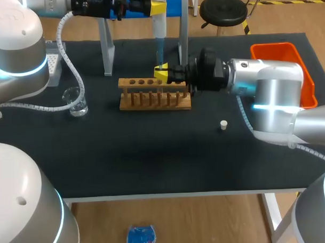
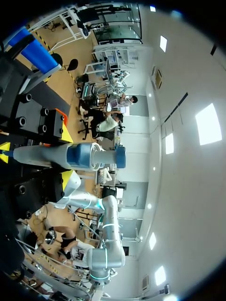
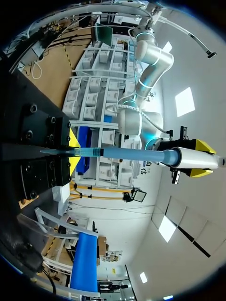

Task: Invert the test tube, pick up the pipette, mount the tip to pipette, aspirate from beaker and dispense into the tube, eject the tip, return the pipette, and cap with the stopper.

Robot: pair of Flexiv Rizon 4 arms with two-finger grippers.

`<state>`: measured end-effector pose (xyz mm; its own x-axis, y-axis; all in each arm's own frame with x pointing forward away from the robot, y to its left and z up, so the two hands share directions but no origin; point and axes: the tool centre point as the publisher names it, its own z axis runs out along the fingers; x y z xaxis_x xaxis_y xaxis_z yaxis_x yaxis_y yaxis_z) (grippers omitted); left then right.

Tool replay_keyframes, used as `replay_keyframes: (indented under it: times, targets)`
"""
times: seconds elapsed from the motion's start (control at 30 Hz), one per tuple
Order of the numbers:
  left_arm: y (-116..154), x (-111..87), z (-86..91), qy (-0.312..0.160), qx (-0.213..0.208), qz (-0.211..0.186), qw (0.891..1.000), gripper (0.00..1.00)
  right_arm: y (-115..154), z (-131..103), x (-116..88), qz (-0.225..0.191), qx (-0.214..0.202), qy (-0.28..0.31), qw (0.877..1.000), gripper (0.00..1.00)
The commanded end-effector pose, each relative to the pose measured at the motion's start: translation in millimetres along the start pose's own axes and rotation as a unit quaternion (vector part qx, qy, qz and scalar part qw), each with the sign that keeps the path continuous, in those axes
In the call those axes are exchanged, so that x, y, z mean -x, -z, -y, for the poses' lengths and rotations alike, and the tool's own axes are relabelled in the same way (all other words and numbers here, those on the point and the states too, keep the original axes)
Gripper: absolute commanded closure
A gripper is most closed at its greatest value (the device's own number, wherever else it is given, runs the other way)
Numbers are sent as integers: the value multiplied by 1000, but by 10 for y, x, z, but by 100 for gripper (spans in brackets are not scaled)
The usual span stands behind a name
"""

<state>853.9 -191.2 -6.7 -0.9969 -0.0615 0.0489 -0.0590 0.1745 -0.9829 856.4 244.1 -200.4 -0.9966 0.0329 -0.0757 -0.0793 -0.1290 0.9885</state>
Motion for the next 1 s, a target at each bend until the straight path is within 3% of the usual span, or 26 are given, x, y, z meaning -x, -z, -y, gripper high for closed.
replay_keyframes:
  times: [0.03, 0.1, 0.4, 0.57, 1.0]
  targets:
    - [-15, -6, -124, 1, 0, 0, 1000, 100, -12, -152, 2, -1, -3, 2, 1000, 82]
    - [-15, -6, -124, 1, 0, 0, 1000, 100, -13, -158, -4, -1, -5, 5, 1000, 0]
    - [-15, -6, -124, 1, 0, 0, 1000, 100, 74, -158, -23, -20, -26, 1, 999, 0]
    - [-15, -6, -124, 1, 0, 0, 1000, 100, 256, -92, -45, -43, -64, 9, 997, 0]
    - [-15, -6, -124, 1, 0, 0, 1000, 100, 715, 198, -167, -51, -134, 2, 990, 0]
